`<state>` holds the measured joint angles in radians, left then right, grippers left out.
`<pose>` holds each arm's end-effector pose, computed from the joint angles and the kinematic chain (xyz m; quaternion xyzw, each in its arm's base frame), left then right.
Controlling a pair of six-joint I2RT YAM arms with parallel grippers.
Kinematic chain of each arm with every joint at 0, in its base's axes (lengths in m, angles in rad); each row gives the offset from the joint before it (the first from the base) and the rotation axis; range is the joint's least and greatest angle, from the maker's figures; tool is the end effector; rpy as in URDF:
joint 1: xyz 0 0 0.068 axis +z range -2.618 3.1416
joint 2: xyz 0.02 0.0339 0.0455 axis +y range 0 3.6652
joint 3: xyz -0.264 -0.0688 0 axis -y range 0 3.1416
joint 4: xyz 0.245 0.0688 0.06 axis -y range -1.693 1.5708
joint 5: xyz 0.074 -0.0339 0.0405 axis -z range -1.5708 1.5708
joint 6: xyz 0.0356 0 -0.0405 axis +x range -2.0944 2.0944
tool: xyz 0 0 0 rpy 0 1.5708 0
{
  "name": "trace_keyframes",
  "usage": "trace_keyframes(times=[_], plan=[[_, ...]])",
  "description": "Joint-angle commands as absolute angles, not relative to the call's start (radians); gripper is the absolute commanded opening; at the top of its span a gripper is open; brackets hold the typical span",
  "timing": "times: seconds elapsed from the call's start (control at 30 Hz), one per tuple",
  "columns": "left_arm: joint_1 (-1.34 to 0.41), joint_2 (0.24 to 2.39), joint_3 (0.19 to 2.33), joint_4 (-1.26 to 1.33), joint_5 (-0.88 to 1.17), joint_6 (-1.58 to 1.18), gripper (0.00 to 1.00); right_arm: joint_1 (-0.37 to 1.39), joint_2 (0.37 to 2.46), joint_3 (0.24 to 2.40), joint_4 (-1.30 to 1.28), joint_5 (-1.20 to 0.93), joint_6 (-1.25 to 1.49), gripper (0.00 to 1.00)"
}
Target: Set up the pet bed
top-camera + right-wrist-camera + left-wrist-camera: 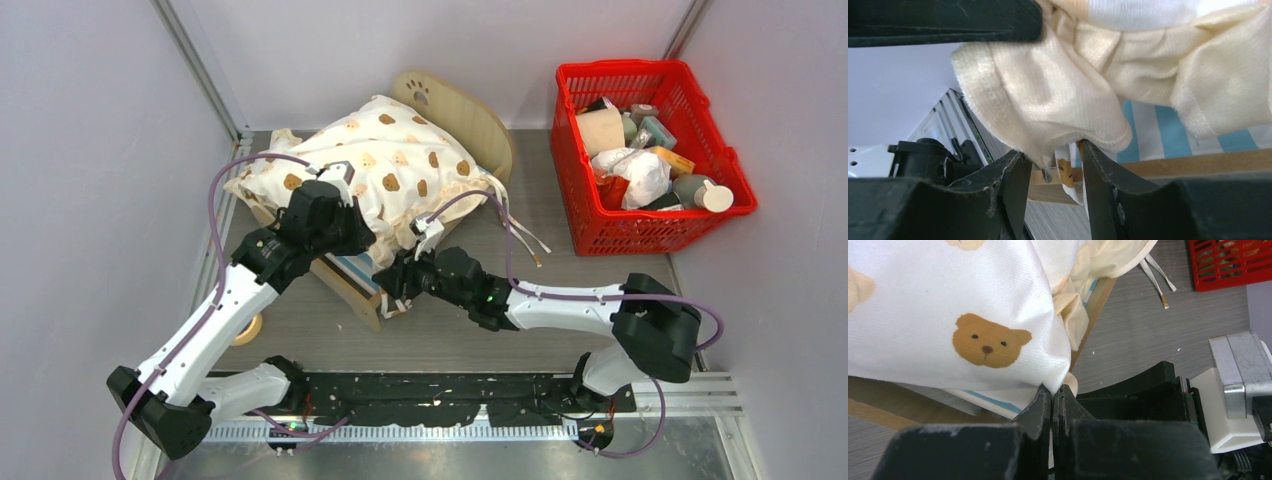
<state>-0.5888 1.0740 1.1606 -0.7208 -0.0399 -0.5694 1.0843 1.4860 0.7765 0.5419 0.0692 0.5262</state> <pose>0.1848 -0.1217 0.3616 -0.0003 0.8922 -0.2321 0.3874 0.1567 0.2911 0.2442 -0.1888 0.7400 0.4468 0.4660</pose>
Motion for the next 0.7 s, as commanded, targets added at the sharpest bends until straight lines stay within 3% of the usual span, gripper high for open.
trace_keyframes(times=[0.0,0.23,0.67], plan=[[-0.595,1.060,1.211,-0.651,-0.014,-0.590,0.00,1.112,1.402,0.895,0.315,0.195,0.534,0.48],[-0.595,1.048,1.195,-0.635,-0.005,-0.626,0.00,1.126,1.327,0.898,0.242,0.124,0.537,0.49],[-0.594,1.028,1.189,-0.631,0.029,-0.658,0.00,1.134,1.476,0.917,0.356,0.126,0.577,0.48]])
